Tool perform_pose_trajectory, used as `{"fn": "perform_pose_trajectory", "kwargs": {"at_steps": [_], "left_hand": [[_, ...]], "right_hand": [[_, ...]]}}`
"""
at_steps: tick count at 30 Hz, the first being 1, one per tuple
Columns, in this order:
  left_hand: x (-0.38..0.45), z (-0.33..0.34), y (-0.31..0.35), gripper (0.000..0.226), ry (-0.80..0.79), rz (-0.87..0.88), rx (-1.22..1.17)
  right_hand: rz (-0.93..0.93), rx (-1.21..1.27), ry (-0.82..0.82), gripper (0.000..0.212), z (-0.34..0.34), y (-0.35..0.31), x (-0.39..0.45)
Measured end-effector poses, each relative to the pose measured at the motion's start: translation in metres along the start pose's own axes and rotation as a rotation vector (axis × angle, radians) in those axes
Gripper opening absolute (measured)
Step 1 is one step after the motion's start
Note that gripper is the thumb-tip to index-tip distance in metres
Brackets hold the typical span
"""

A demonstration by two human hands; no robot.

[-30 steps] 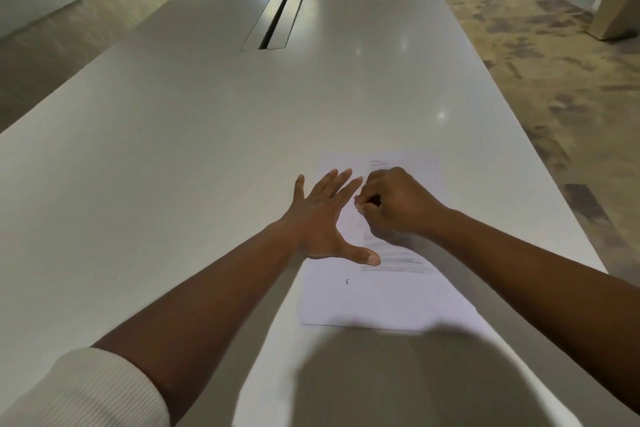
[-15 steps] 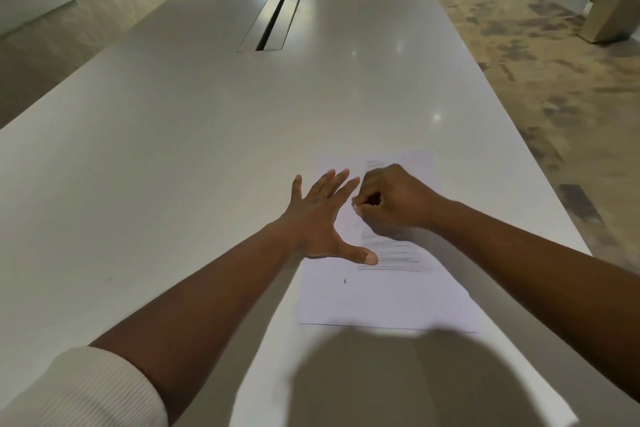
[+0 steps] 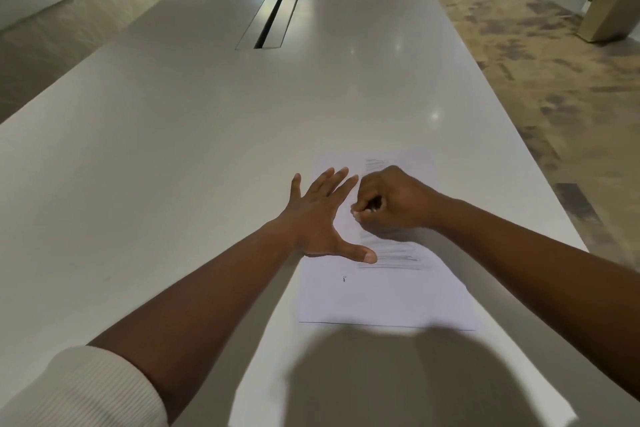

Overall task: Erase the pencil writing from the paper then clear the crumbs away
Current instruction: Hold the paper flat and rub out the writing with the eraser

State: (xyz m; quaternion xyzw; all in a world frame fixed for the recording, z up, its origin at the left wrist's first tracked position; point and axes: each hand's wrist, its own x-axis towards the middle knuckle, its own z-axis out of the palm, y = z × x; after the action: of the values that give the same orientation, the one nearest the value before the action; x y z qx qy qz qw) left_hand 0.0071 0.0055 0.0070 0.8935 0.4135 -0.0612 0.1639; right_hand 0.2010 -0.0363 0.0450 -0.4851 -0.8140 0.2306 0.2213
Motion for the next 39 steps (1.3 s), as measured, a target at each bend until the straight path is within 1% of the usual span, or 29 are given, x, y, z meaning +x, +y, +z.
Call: {"fn": "perform_pose_trajectory", "kwargs": {"at_steps": [3,5,6,10,12,14,18,20,23,25,28,32,33,35,39], "left_hand": [[0.000,0.000,0.000,0.149,0.002,-0.003,0.010],[0.000,0.000,0.001,0.149,-0.002,-0.004,0.011],[0.000,0.000,0.001,0.149,-0.003,-0.003,0.010],[-0.002,-0.001,0.000,0.148,-0.009,0.000,0.001],[-0.002,-0.001,0.000,0.149,-0.004,-0.001,0.004],[-0.001,0.000,0.000,0.150,-0.006,-0.003,0.013],[0.000,0.001,-0.001,0.152,0.005,0.001,0.003],[0.001,0.002,-0.002,0.151,0.016,0.007,-0.006],[0.001,0.002,-0.002,0.151,0.014,0.001,-0.009],[0.000,0.002,-0.002,0.151,0.010,0.001,-0.010],[0.002,0.003,-0.003,0.152,0.018,0.005,-0.008],[0.002,0.004,-0.003,0.153,0.020,0.000,-0.005],[0.002,0.003,-0.003,0.153,0.021,-0.001,-0.004],[0.003,0.003,-0.003,0.153,0.014,-0.002,0.001],[0.002,0.003,-0.002,0.152,0.006,-0.001,-0.001]], "right_hand": [[-0.013,0.033,-0.112,0.008,0.007,-0.007,-0.008],[0.003,0.036,-0.128,0.006,0.006,-0.005,-0.006],[0.014,0.029,-0.099,0.007,0.005,-0.001,-0.004],[0.095,-0.013,0.111,0.005,-0.004,0.012,0.008],[0.107,-0.023,0.130,0.006,-0.004,0.014,0.009],[0.088,-0.005,0.100,0.004,-0.001,0.010,0.005],[0.034,0.047,-0.064,0.002,0.008,-0.001,-0.005],[0.030,0.030,-0.083,0.005,0.009,-0.001,-0.005],[0.074,-0.002,0.058,0.007,0.002,0.009,0.005],[0.112,-0.010,0.112,0.005,-0.004,0.013,0.009],[0.100,0.002,0.057,0.004,-0.004,0.011,0.006],[0.050,0.028,-0.109,0.001,0.004,0.003,-0.006],[0.045,0.031,-0.129,0.001,0.004,0.002,-0.007],[0.051,0.047,-0.095,0.001,0.001,0.006,-0.004],[0.110,0.019,0.099,0.004,-0.005,0.018,0.007]]}}
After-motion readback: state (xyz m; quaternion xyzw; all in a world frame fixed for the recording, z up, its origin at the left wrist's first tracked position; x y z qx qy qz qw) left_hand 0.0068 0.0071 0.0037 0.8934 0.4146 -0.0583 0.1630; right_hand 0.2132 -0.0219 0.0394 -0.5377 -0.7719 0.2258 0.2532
